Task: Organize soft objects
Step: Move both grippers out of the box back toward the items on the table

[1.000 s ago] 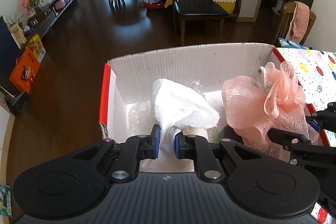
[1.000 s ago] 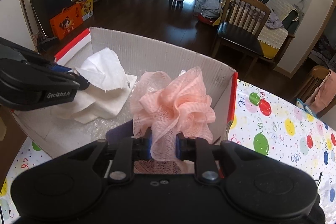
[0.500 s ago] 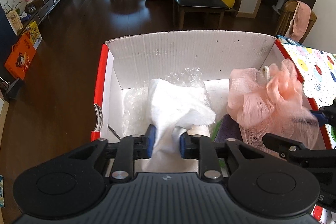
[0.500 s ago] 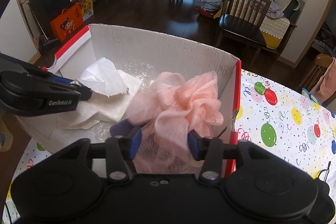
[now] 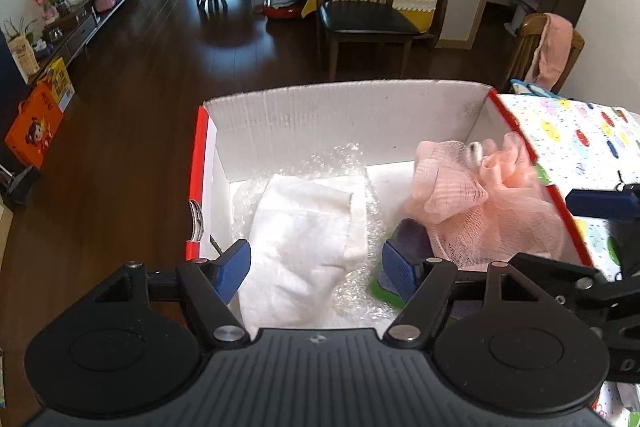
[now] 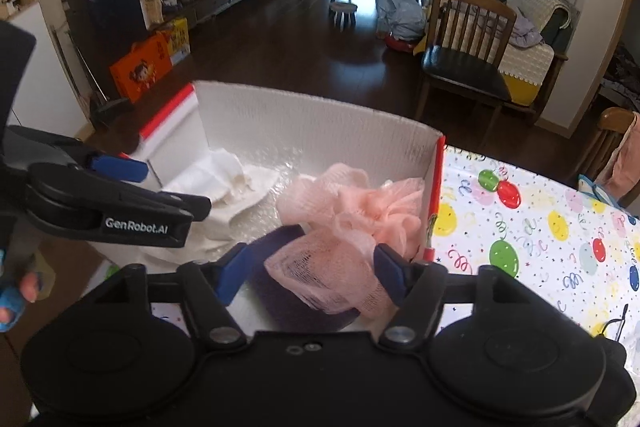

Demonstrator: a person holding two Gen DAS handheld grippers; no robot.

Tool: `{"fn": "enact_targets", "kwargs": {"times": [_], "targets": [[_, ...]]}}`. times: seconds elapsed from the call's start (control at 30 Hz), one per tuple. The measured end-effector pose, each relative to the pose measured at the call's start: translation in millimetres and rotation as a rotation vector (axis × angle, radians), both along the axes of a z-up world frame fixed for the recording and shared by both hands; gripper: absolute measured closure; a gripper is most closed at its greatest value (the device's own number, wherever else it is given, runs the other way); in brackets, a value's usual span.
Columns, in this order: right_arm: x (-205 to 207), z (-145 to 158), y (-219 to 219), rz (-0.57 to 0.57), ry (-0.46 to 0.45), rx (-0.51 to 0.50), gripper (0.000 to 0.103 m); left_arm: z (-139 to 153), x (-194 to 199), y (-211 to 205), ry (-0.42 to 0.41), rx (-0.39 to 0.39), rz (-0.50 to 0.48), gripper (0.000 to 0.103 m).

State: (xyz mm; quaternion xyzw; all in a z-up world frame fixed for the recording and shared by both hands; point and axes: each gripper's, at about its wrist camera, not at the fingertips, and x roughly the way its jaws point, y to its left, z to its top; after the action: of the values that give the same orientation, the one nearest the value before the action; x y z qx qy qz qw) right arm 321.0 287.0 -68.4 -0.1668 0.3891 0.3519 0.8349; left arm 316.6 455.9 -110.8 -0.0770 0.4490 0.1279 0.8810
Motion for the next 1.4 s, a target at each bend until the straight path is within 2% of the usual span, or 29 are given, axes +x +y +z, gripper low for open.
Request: {"fn": "enact_targets", "kwargs": {"times": [0.27, 0.43, 0.53, 0.67, 0.83, 1.0, 1.17, 1.4], "targets": [[-24, 38, -30, -0.004, -0.021, 0.099, 0.017, 33, -25, -18, -0.059, -0.004, -0.050, 0.028], [-41, 61, -55, -0.014, -0.040, 0.151, 0.014, 57, -46, -34, -0.106, 0.000, -0.091, 0.026], [-52, 74, -71, -0.027, -0.052, 0.178, 0.010, 71, -57, -43, -0.135, -0.016, -0.107, 0.020], [-64, 91, -96, -0.044, -0.073, 0.214, 0.007, 87, -73, -60, -0.175, -0.032, -0.140, 0.020], [-80, 110, -129, -0.063, -0.116, 0.243, 0.000, 104, -90, -86, -0.217, -0.036, -0.192, 0.014], [-90, 118, -167, -0.096, -0.126, 0.275, 0.000, 111, -103, -112, -0.243, -0.057, -0.239, 0.008], [-103, 116, -210, -0.151, -0.148, 0.287, 0.000, 111, -114, -139, -0.273, -0.106, -0.289, 0.007], [-116, 105, -280, -0.229, -0.156, 0.302, 0.000, 105, -128, -188, -0.312, -0.083, -0.337, 0.004]]}}
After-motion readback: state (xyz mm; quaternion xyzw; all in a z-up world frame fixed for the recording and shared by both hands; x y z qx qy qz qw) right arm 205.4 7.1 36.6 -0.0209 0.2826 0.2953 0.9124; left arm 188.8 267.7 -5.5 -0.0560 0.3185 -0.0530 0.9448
